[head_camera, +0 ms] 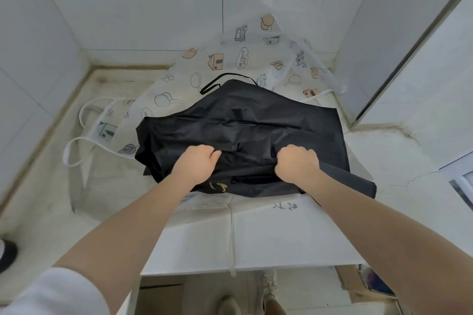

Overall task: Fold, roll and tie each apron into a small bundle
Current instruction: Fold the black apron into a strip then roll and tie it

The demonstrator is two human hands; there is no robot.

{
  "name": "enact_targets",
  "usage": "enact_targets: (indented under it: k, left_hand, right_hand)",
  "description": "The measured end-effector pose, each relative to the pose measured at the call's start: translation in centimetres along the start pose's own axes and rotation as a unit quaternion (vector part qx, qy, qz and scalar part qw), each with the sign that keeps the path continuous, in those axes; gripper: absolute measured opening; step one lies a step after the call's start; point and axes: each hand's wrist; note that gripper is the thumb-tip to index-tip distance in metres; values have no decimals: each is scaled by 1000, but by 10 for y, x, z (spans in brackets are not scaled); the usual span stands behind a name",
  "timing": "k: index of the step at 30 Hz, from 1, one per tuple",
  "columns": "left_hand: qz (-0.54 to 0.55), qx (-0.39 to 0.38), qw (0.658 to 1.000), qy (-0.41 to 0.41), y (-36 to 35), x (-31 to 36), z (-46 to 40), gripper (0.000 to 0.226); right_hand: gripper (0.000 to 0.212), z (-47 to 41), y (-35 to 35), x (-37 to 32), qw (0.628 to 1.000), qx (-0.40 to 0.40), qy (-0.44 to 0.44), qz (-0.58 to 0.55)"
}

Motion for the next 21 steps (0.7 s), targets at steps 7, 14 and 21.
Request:
enact_targets:
  k: [7, 14, 21]
  left_hand:
    - [-162, -123, 974, 99, -23, -9, 4, 35]
    - [-151, 229, 961, -46, -42, 18, 12, 47]
    - [-54, 177, 930, -318, -68, 82, 9, 18]
  right_hand:
    - [20, -8, -4, 42, 979, -162, -88, -86]
    - [36, -13, -7, 55, 973, -189, -108, -82]
    - [22, -19, -16, 58, 959, -244, -26, -140]
Point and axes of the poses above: each hand's wrist, its own z-axis away from the middle knuckle, its own y-axis out of the back of the hand, x = y × z, and after that the axes turned 13 degrees about -z, right-handed
